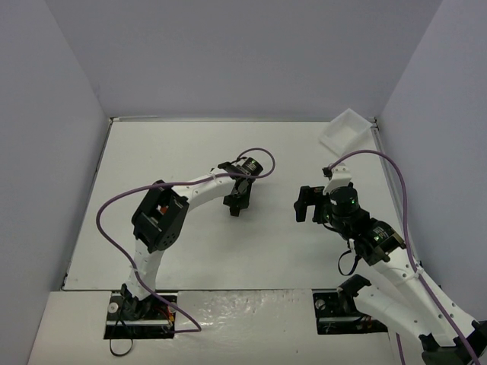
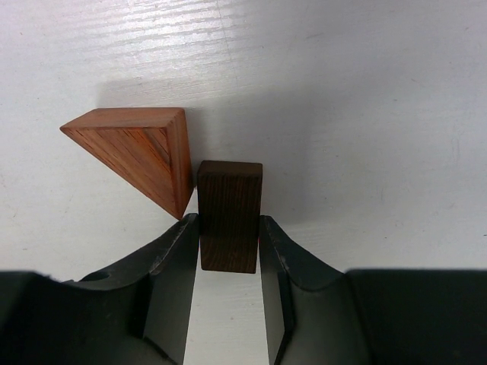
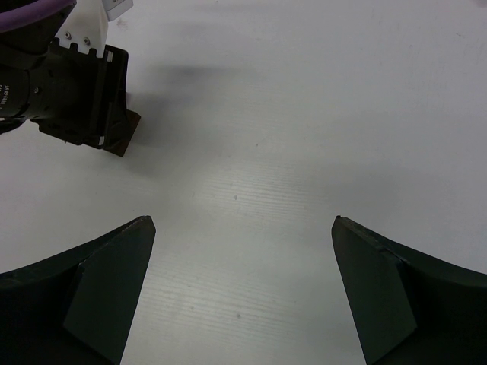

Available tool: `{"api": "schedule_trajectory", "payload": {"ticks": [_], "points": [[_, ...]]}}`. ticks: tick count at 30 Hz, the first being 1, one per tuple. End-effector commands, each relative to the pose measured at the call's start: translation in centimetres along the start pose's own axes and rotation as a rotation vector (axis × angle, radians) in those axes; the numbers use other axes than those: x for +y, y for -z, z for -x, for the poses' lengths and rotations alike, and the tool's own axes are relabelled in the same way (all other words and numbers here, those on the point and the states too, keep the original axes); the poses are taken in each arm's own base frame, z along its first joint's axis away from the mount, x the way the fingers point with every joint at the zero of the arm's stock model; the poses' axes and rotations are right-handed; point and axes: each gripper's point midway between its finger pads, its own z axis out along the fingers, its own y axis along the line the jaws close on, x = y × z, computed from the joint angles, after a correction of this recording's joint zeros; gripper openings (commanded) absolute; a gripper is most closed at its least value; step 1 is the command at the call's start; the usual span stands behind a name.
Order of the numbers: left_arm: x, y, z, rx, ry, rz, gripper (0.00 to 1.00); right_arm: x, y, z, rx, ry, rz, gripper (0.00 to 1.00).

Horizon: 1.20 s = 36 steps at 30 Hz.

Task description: Build the wood block tower

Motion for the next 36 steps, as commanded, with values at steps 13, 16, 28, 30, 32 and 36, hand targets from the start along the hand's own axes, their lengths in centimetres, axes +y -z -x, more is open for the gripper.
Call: {"api": "schedule_trajectory", "payload": {"ticks": [13,16,28,30,32,36], "points": [[0.9,11.2,3.4,-0.181,-0.211,-0.101,0.0,-0.2,-0.1,1.8,-0.069,-0.018,-0.018,1.0],[2.5,14.7,3.9,-0.241,-0.255,-0.107,0.0,-0.1,-0.1,1.8,-0.067,-0.016,-0.014,1.0],[14.7,20.0,4.8,-0.349,-0.46,-0.064,0.0,0.2,-0.2,2.1,-0.063,0.001,0.0,1.0],[16.4,20.0,4.7,-0.347,-0.47,-0.042,0.0,0.3,-0.2,2.0,-0.06,0.002,0.004,1.0],[17.6,19.3,4.2,-0.325,-0.47,-0.042,0.0,0.3,-0.3,1.9,-0.057,0.002,0.004,1.0],[19.6,17.6,3.0,-0.276,-0.459,-0.066,0.0,0.4,-0.4,1.9,-0.054,0.001,0.006,1.0]]}}
